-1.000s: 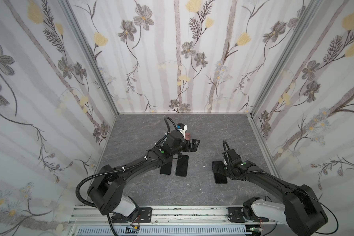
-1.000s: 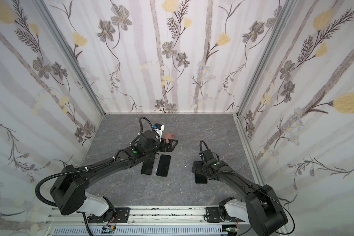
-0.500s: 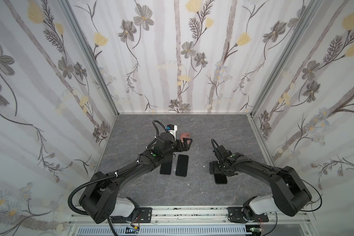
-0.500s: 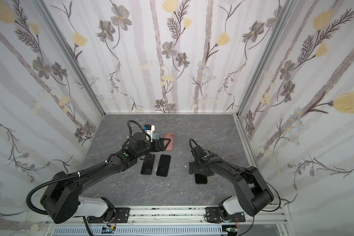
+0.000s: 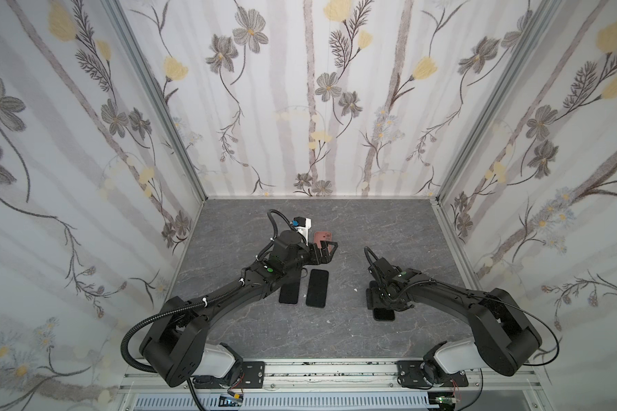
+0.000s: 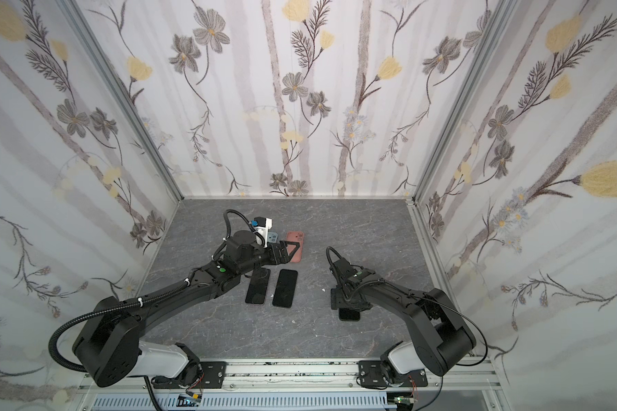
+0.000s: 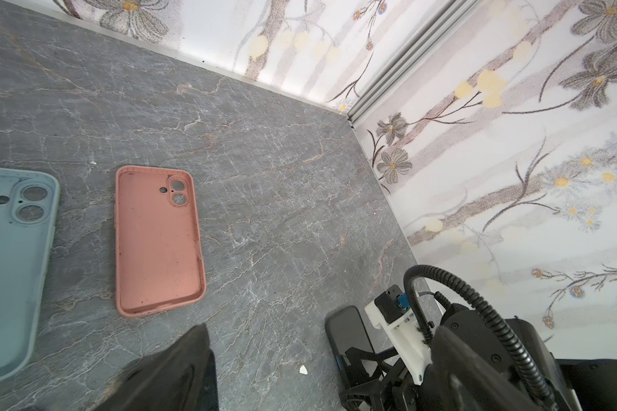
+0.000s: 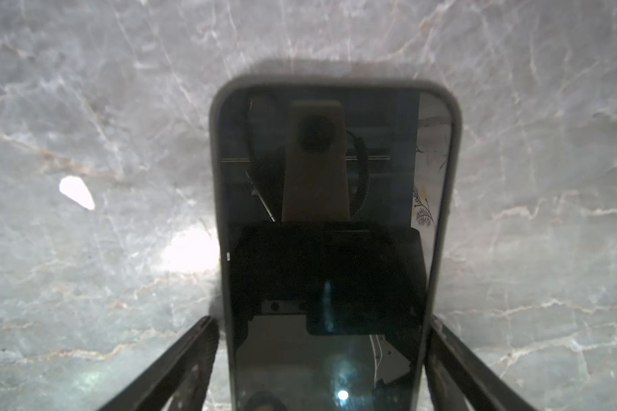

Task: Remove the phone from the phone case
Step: 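Lift the black phone with the right gripper toward the left gripper, which grasps its end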

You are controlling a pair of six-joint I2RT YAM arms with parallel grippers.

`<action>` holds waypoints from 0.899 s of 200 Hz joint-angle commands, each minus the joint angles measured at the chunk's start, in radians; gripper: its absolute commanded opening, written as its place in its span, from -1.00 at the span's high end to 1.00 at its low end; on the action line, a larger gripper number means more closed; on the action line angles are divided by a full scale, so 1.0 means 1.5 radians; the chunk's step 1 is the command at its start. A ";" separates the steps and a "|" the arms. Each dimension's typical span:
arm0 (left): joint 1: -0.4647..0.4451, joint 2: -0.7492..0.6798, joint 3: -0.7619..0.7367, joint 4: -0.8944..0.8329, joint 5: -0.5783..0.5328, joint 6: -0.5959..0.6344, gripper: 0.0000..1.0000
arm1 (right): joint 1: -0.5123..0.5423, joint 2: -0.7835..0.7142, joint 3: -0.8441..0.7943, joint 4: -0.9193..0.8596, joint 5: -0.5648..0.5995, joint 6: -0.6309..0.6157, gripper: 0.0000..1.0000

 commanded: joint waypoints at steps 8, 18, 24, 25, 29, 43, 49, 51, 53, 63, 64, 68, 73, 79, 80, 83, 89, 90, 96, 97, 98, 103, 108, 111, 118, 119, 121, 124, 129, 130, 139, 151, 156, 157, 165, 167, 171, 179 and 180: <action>0.001 0.006 0.006 0.027 0.008 -0.001 -1.00 | 0.016 0.000 -0.008 -0.041 -0.014 0.017 -0.71; 0.001 0.007 0.005 0.027 0.007 0.000 -1.00 | 0.018 0.000 -0.013 -0.040 -0.015 0.019 -0.69; 0.000 0.007 0.005 0.028 0.006 0.000 -1.00 | 0.018 0.001 -0.015 -0.039 -0.014 0.019 -0.66; 0.000 0.008 0.006 0.028 0.006 -0.001 -1.00 | 0.017 0.001 -0.015 -0.039 -0.013 0.019 -0.66; 0.000 0.008 0.005 0.029 0.006 -0.001 -1.00 | 0.017 0.000 -0.015 -0.039 -0.012 0.019 -0.64; 0.000 0.007 0.004 0.029 0.007 -0.001 -1.00 | 0.017 0.005 -0.012 -0.037 -0.010 0.020 -0.56; 0.000 0.006 0.003 0.028 0.006 -0.001 -1.00 | 0.017 0.009 -0.011 -0.037 -0.008 0.020 -0.52; 0.001 0.005 0.002 0.029 0.007 -0.001 -1.00 | 0.017 0.010 -0.010 -0.036 -0.008 0.020 -0.51; 0.000 0.005 0.002 0.029 0.007 -0.001 -1.00 | 0.018 0.011 -0.010 -0.036 -0.007 0.020 -0.50; 0.001 0.004 0.002 0.028 0.006 -0.001 -1.00 | 0.017 0.016 -0.007 -0.034 -0.007 0.019 -0.43; 0.000 0.004 0.003 0.029 0.006 -0.001 -1.00 | 0.017 0.016 -0.007 -0.034 -0.007 0.019 -0.42; 0.000 0.003 0.003 0.029 0.006 0.000 -1.00 | 0.017 0.018 -0.007 -0.033 -0.007 0.019 -0.40; 0.000 0.003 0.003 0.028 0.006 0.000 -1.00 | 0.017 0.019 -0.007 -0.033 -0.007 0.019 -0.38; 0.001 0.002 0.003 0.029 0.006 0.000 -1.00 | 0.017 0.019 -0.005 -0.033 -0.006 0.019 -0.36; 0.000 0.002 0.002 0.029 0.006 0.000 -1.00 | 0.017 0.020 -0.005 -0.033 -0.006 0.019 -0.36; 0.001 0.002 0.002 0.029 0.006 0.000 -1.00 | 0.017 0.020 -0.005 -0.032 -0.005 0.019 -0.35; 0.002 0.002 0.003 0.029 0.006 -0.001 -1.00 | 0.017 0.020 -0.004 -0.032 -0.003 0.018 -0.34; 0.002 0.002 0.003 0.029 0.006 -0.001 -1.00 | 0.017 0.019 -0.004 -0.032 -0.002 0.019 -0.33; 0.003 0.000 0.003 0.029 0.007 -0.001 -1.00 | 0.018 0.017 -0.003 -0.033 0.001 0.019 -0.33; 0.003 0.000 0.004 0.029 0.007 0.000 -1.00 | 0.017 0.016 -0.003 -0.033 0.001 0.019 -0.33; 0.003 0.000 0.003 0.028 0.007 -0.001 -1.00 | 0.018 0.015 -0.002 -0.032 0.002 0.019 -0.32; 0.005 0.000 0.004 0.029 0.007 -0.001 -1.00 | 0.017 0.010 -0.001 -0.032 0.005 0.020 -0.31; 0.007 -0.001 0.004 0.028 0.006 -0.002 -1.00 | 0.018 0.004 0.001 -0.032 0.008 0.020 -0.30; 0.008 -0.001 0.005 0.028 0.007 -0.003 -1.00 | 0.017 0.001 0.002 -0.032 0.011 0.020 -0.29; 0.010 -0.001 0.006 0.028 0.010 -0.004 -1.00 | 0.017 -0.016 0.006 -0.030 0.017 0.018 -0.28; 0.011 -0.002 0.006 0.028 0.010 -0.004 -1.00 | 0.017 -0.020 0.007 -0.029 0.019 0.018 -0.28; 0.012 -0.002 0.006 0.028 0.011 -0.004 -1.00 | 0.017 -0.027 0.007 -0.029 0.020 0.017 -0.27; 0.014 -0.002 0.007 0.028 0.013 -0.004 -1.00 | 0.017 -0.032 0.009 -0.026 0.024 0.015 -0.27; 0.016 -0.002 0.010 0.027 0.016 -0.002 -1.00 | 0.018 -0.046 0.010 -0.020 0.030 0.012 -0.25; 0.017 -0.002 0.010 0.027 0.017 -0.003 -1.00 | 0.018 -0.049 0.010 -0.019 0.031 0.011 -0.24; 0.021 -0.002 0.016 0.024 0.023 0.001 -1.00 | 0.017 -0.074 0.013 -0.002 0.041 -0.001 -0.17; 0.026 0.001 0.028 0.013 0.034 0.005 -1.00 | 0.017 -0.109 0.012 0.031 0.047 -0.027 -0.13; 0.028 0.003 0.034 0.008 0.039 0.009 -1.00 | 0.017 -0.125 0.009 0.051 0.050 -0.039 -0.13; 0.028 0.003 0.035 0.006 0.039 0.009 -1.00 | 0.017 -0.129 0.009 0.055 0.050 -0.041 -0.13; 0.028 0.007 0.044 -0.001 0.049 0.015 -1.00 | 0.018 -0.155 0.000 0.086 0.058 -0.061 -0.13; 0.029 0.008 0.046 -0.002 0.053 0.017 -1.00 | 0.017 -0.160 -0.001 0.092 0.060 -0.067 -0.12; 0.029 0.011 0.051 -0.005 0.064 0.023 -1.00 | 0.017 -0.172 -0.003 0.106 0.064 -0.079 -0.12; 0.029 0.020 0.065 -0.014 0.095 0.038 -1.00 | 0.017 -0.194 -0.006 0.133 0.069 -0.102 -0.12; 0.029 0.021 0.067 -0.016 0.100 0.039 -1.00 | 0.017 -0.196 -0.007 0.138 0.069 -0.106 -0.11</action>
